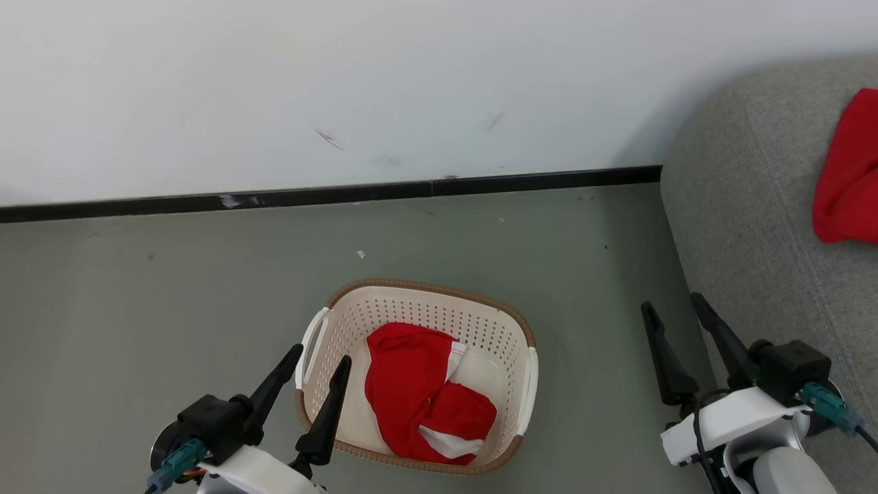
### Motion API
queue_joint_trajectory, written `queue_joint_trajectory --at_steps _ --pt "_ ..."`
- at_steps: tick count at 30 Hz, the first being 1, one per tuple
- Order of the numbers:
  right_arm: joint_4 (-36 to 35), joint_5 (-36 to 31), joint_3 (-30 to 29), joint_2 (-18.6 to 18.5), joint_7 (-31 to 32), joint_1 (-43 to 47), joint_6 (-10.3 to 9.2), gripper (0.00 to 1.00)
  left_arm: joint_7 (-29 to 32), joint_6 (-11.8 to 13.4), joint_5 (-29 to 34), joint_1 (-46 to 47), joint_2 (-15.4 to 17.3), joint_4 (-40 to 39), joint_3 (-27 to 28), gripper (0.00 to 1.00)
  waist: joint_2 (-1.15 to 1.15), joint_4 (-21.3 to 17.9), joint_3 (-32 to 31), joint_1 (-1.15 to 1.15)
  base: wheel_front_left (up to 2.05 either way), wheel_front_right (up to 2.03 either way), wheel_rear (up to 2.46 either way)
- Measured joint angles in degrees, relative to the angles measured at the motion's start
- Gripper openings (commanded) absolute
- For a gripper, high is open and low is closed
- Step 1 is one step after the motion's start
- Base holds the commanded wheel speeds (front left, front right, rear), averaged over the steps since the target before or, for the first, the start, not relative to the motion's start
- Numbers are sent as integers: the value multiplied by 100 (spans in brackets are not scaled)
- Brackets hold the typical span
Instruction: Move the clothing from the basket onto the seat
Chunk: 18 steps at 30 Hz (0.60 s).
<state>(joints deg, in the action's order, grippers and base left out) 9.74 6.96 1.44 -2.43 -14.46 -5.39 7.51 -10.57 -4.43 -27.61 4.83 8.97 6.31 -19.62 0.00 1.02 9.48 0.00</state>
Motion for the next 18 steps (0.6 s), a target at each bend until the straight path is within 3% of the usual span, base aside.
queue_joint_trajectory --at_steps 18 --pt "-394 -152 18 -2 0 -336 0 100 404 43 198 761 -64 390 -147 100 0 -208 997 0 0 0 0"
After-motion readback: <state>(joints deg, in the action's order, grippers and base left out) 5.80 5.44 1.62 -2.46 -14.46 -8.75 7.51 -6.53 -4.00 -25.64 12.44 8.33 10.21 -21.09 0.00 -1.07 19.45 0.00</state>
